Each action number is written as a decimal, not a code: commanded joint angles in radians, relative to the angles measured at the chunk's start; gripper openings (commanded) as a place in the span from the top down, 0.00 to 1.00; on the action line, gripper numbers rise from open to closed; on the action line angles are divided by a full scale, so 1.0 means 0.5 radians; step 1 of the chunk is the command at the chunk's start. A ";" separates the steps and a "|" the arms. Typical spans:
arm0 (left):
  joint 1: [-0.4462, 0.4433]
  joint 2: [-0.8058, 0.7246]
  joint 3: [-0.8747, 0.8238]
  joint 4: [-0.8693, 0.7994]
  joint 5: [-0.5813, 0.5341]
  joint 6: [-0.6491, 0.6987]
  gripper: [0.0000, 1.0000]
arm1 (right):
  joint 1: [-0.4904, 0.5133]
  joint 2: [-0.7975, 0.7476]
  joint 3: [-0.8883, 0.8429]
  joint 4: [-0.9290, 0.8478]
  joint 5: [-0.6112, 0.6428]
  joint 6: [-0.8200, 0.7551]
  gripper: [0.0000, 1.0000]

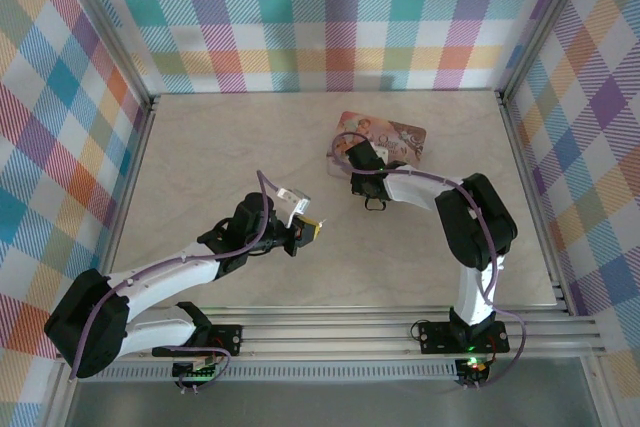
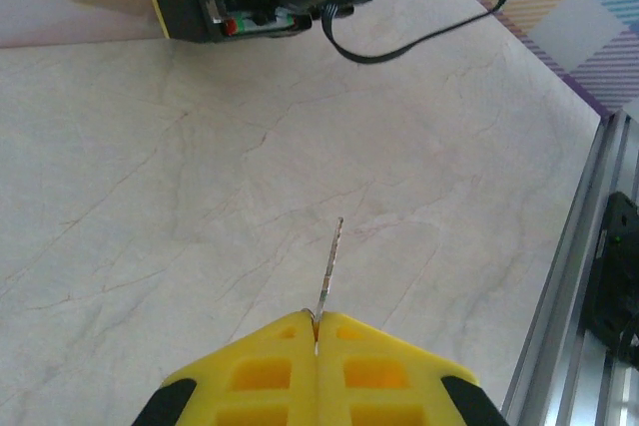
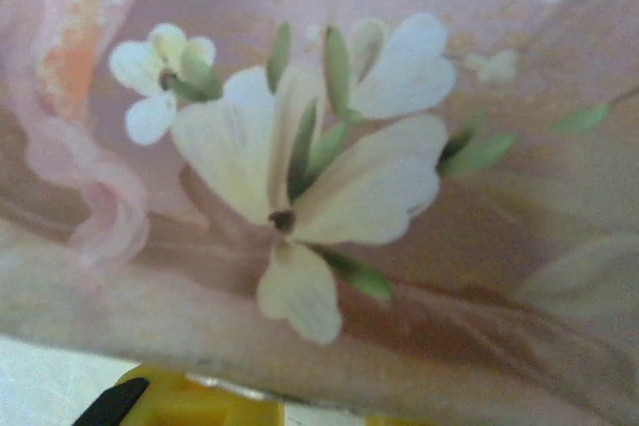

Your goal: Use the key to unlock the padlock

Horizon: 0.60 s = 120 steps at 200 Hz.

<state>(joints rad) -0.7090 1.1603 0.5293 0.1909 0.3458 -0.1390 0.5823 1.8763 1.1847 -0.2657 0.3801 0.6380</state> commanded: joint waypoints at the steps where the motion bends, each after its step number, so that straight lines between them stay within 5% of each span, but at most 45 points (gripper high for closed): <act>1: 0.019 -0.025 -0.040 0.070 0.070 0.115 1.00 | -0.008 -0.148 -0.034 -0.064 -0.109 -0.056 0.92; 120: 0.020 0.334 -0.049 0.684 0.100 0.079 1.00 | -0.224 -0.483 0.027 -0.506 -1.372 -0.152 1.00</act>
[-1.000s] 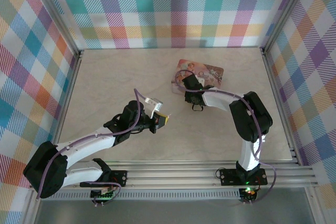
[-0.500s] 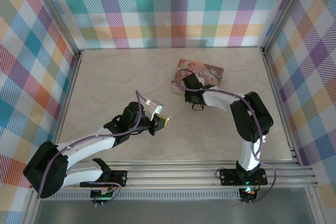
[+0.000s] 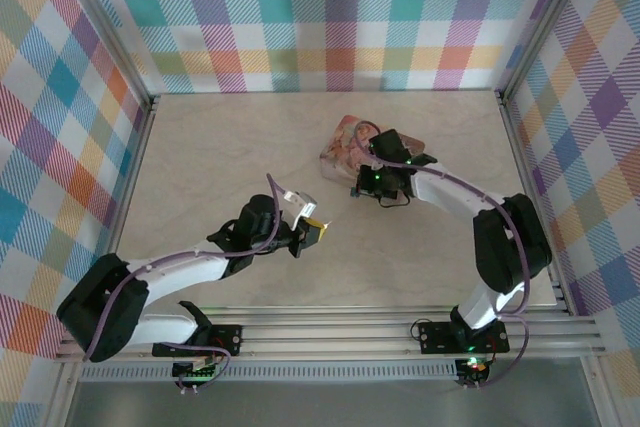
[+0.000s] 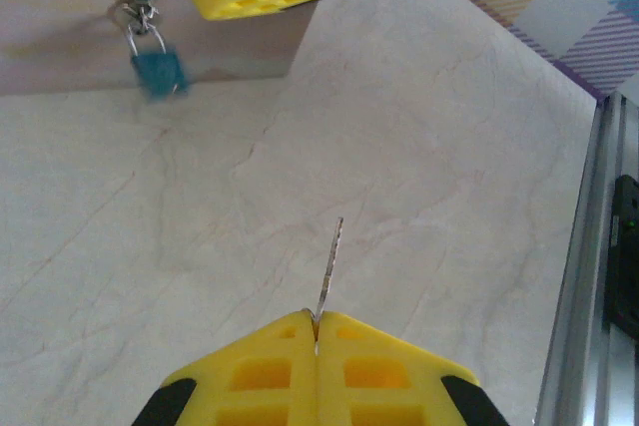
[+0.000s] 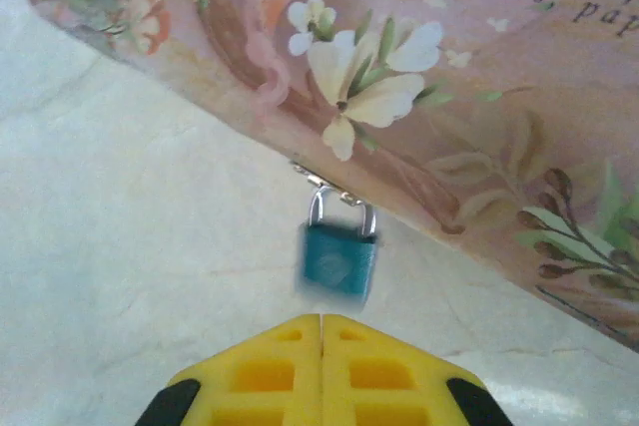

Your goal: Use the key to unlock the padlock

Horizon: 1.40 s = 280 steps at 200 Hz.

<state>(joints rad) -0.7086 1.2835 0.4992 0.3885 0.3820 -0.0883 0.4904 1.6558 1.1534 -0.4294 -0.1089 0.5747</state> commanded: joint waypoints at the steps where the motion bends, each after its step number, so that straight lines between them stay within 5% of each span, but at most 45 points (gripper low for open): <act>1: 0.019 0.090 0.012 0.293 0.031 -0.023 1.00 | -0.041 -0.042 0.092 -0.183 -0.403 -0.028 1.00; 37: 0.019 0.220 0.101 0.312 0.016 0.004 1.00 | -0.048 -0.060 0.155 -0.305 -0.426 -0.066 0.99; 65: 0.021 0.213 0.114 0.251 -0.003 0.005 1.00 | 0.039 -0.094 0.084 -0.290 0.050 0.001 0.90; 102: 0.025 0.178 0.095 0.122 -0.038 0.008 1.00 | 0.322 -0.078 0.007 -0.132 0.816 0.182 0.58; 137: 0.030 0.083 0.049 0.025 -0.054 0.006 1.00 | 0.477 0.152 0.110 -0.044 1.189 0.301 0.43; 280: 0.038 -0.262 -0.056 -0.223 -0.017 0.120 1.00 | 0.492 0.622 0.354 0.028 1.523 0.610 0.47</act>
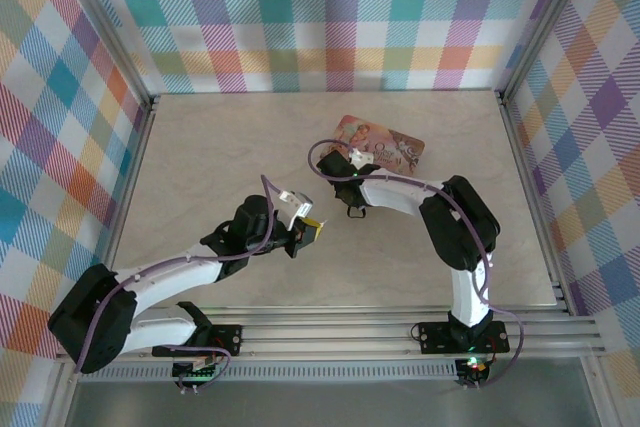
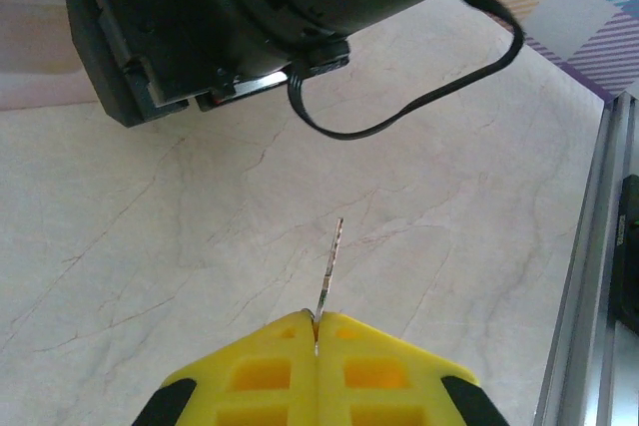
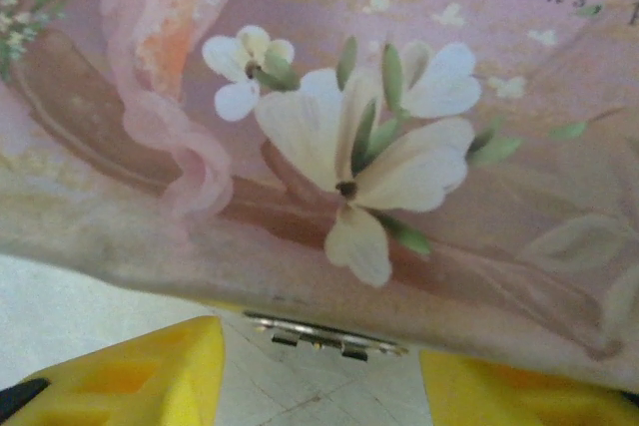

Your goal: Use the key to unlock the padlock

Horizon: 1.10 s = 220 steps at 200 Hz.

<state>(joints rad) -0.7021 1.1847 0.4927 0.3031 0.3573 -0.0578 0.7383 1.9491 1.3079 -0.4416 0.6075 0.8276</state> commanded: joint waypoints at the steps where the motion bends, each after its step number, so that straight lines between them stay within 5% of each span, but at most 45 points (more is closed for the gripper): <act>1: 0.024 -0.066 -0.043 -0.053 0.033 0.061 1.00 | -0.004 0.036 0.045 0.055 0.092 0.108 0.48; 127: 0.024 -0.138 -0.093 -0.051 0.049 0.051 1.00 | -0.133 -0.308 -0.402 0.270 0.021 -0.048 0.52; 220: 0.024 -0.150 -0.089 -0.068 0.039 0.032 1.00 | -0.154 -0.135 -0.250 0.285 -0.149 -0.152 0.51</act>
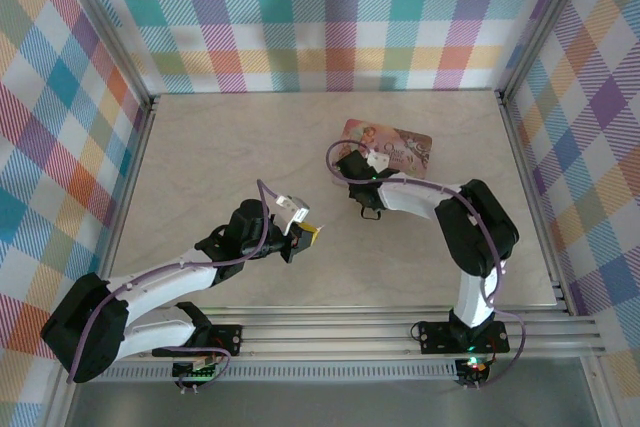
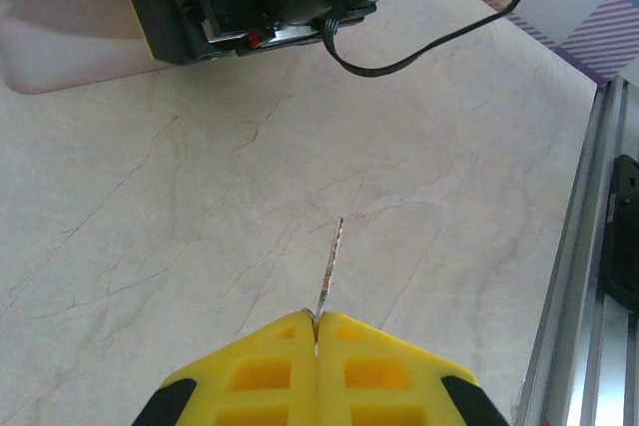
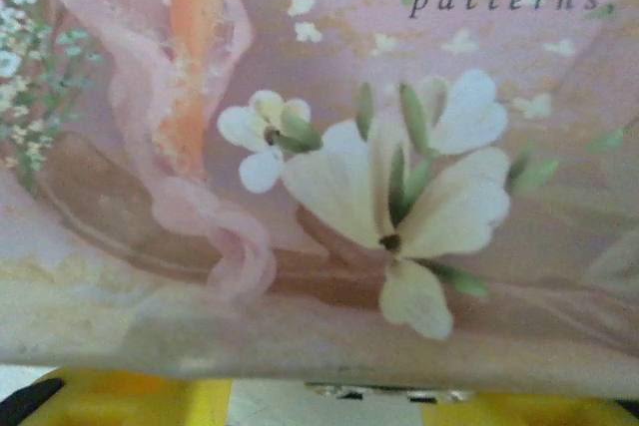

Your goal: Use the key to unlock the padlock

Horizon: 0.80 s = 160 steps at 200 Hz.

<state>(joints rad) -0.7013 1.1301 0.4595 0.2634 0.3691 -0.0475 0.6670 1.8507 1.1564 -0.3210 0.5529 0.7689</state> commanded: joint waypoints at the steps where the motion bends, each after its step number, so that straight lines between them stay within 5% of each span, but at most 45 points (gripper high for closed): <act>1: 0.022 -0.042 -0.023 0.011 0.014 0.014 1.00 | -0.012 0.064 0.053 0.044 -0.041 -0.033 0.51; 67: 0.023 -0.071 -0.041 0.003 0.006 0.021 1.00 | -0.048 0.098 0.083 0.046 -0.048 -0.013 0.56; 160: 0.022 -0.088 -0.078 0.018 0.000 0.018 1.00 | -0.093 -0.004 0.022 0.049 -0.172 -0.056 0.89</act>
<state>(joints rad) -0.7013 1.0992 0.4316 0.2607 0.3656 -0.0475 0.6292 1.8877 1.1683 -0.3031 0.5125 0.7654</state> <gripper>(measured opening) 0.046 0.242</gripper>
